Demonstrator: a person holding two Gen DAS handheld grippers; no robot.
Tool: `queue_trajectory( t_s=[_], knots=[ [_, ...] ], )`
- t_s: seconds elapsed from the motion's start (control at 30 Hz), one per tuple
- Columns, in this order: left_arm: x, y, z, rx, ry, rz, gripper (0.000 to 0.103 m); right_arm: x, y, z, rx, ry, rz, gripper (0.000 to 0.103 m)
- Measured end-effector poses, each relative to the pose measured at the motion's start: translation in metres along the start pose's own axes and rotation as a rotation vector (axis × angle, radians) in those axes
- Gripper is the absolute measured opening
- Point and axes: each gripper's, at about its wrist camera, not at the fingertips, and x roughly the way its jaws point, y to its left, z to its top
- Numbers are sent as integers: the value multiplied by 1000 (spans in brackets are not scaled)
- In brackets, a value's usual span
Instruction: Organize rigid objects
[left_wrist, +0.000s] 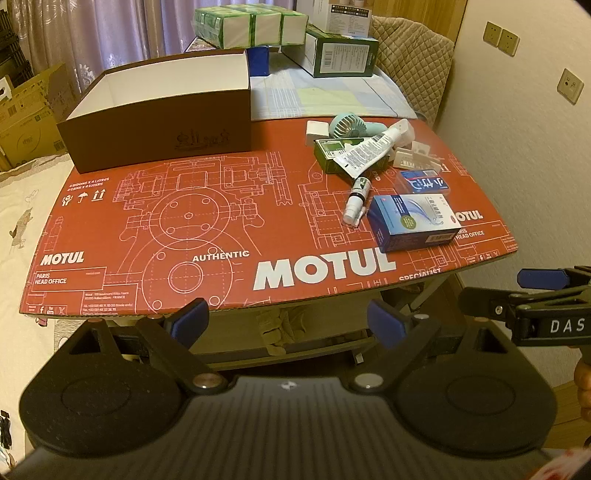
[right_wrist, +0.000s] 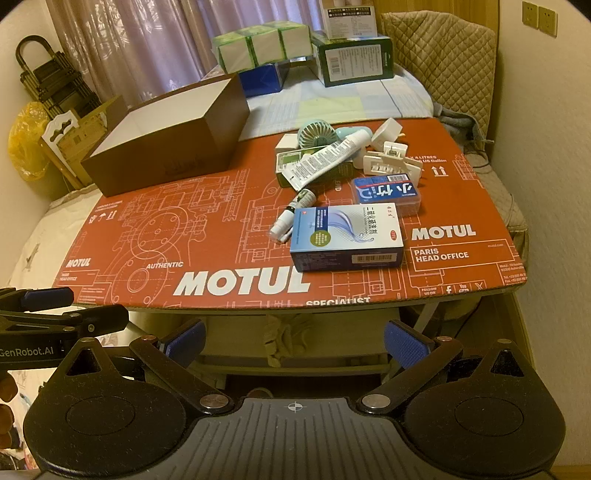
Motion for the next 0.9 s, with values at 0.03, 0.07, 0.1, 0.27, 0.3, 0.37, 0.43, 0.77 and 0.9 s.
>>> queue_trajectory(
  t_s=[0.03,0.07,0.1,0.27,0.3,0.37,0.43,0.77,0.9],
  knots=[
    [0,0,0,0,0,0,91,1,-1,-1,0,0,0,101],
    [0,0,0,-1,1,0,91,1,-2,-1,-1,1,0,101],
    [0,-1,0,-1,1,0,91,1,-2,-1,0,1,1,101],
    [0,0,-1,1,-1,-1,91,2,-2,0,0,1,0,101],
    [0,0,-1,2,0,-2,91,1,-1,1,0,1,0,101],
    [1,-1,-1,2,1,0,91,3,-5,-2,2,3,2,101],
    [2,-2,-1,4,2,0,91,2,-6,-1,2,3,3,101],
    [7,-7,5,10,7,0,91,3,-11,0,7,7,-1,101],
    [7,-7,5,10,7,0,91,3,-11,0,7,7,0,101]
  ],
)
